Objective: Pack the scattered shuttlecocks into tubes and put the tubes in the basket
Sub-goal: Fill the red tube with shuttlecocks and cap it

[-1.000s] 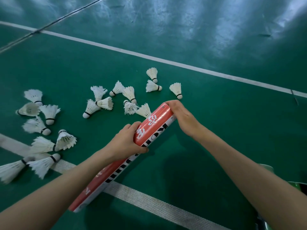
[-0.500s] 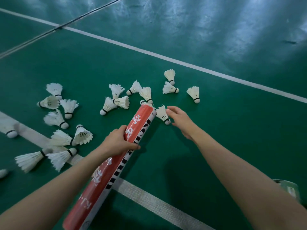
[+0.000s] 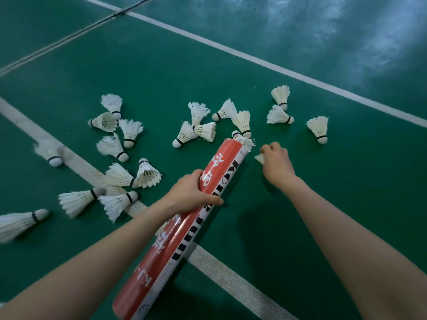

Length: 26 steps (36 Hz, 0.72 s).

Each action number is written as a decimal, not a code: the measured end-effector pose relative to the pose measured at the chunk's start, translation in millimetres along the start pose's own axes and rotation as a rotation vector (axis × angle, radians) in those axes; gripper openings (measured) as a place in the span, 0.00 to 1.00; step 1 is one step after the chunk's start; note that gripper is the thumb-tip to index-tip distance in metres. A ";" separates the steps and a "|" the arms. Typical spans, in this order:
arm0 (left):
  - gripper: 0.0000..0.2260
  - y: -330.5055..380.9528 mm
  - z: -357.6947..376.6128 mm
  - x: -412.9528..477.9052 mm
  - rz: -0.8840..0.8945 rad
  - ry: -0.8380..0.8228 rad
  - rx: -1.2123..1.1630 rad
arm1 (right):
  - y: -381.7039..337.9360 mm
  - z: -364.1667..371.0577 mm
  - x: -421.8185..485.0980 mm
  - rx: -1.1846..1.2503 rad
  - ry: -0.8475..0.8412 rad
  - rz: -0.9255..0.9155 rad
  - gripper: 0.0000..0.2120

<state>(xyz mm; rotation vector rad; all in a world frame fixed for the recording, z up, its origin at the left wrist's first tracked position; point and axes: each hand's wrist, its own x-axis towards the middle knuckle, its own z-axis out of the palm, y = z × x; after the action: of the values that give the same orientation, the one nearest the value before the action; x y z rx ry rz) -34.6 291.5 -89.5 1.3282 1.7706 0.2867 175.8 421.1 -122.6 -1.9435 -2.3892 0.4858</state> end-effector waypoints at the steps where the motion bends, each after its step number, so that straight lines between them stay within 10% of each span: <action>1: 0.32 -2.0 0.0 0.1 -0.007 0.005 0.001 | 2.5 0.6 -2.0 0.028 0.033 0.006 0.17; 14: 0.34 5.9 22.2 -12.7 -0.043 -0.108 0.062 | -0.9 -49.3 -29.9 0.866 0.163 0.118 0.06; 26: 0.32 63.4 29.6 -41.3 0.187 -0.012 0.003 | 14.8 -95.0 -79.1 0.900 0.097 0.023 0.09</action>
<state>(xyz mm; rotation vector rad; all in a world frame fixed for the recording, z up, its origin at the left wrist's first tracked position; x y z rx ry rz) 31.3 272.3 -45.9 1.4977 1.6396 0.3778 227.7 369.1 -22.1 -1.5040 -1.6169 1.1698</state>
